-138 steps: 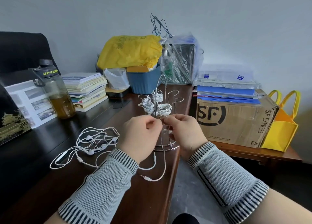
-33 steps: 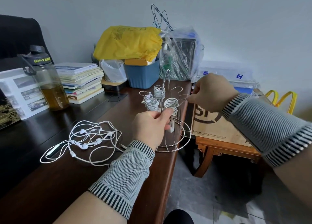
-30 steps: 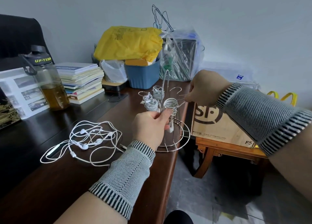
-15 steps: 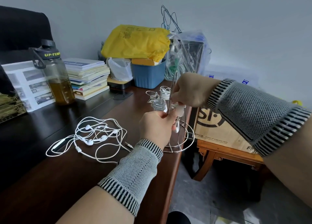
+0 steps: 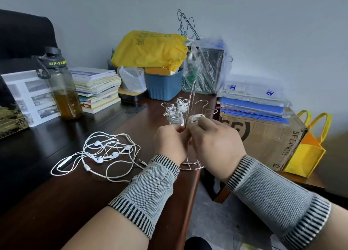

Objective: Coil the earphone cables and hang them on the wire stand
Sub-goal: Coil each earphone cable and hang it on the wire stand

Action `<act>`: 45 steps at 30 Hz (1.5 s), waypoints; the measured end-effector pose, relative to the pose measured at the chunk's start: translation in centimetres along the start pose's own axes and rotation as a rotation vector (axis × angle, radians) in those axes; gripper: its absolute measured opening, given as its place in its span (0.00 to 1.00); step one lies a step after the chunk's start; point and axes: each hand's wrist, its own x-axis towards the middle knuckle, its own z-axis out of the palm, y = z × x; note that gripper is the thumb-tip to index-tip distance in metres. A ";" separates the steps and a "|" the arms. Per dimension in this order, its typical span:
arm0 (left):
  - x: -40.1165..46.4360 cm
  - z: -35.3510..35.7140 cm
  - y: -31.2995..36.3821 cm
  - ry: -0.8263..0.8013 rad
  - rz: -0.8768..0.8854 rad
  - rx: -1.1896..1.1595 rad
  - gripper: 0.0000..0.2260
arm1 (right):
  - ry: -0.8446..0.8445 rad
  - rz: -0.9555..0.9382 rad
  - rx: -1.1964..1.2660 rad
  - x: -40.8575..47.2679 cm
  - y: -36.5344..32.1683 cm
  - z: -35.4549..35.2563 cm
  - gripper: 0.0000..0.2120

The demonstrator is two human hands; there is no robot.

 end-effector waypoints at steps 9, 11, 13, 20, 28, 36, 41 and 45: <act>-0.3 -1.2 1.2 -0.130 -0.061 0.008 0.10 | -0.110 0.680 0.774 0.5 4.4 0.3 0.06; -0.3 -1.9 1.4 -0.164 -0.076 0.053 0.11 | -0.127 0.731 0.849 0.7 4.3 0.5 0.07; -0.1 -2.3 1.6 -0.187 -0.077 0.141 0.16 | -0.150 0.809 0.941 0.7 4.2 0.8 0.09; 0.4 -5.6 4.9 0.003 0.186 0.728 0.18 | -0.189 0.979 1.267 0.3 4.0 2.0 0.04; 2.8 -4.4 6.4 -0.112 0.386 0.791 0.17 | -0.152 0.971 1.307 0.4 4.2 2.2 0.04; 3.8 -3.1 5.4 -0.116 0.287 0.641 0.10 | -0.159 0.911 1.269 0.3 4.0 2.3 0.05; 4.2 -2.8 5.2 -0.188 0.284 0.572 0.09 | -0.118 0.884 1.215 0.4 4.0 2.4 0.05; 4.6 -3.6 5.5 -0.343 0.315 0.576 0.12 | -0.013 0.908 1.172 0.7 4.3 2.6 0.05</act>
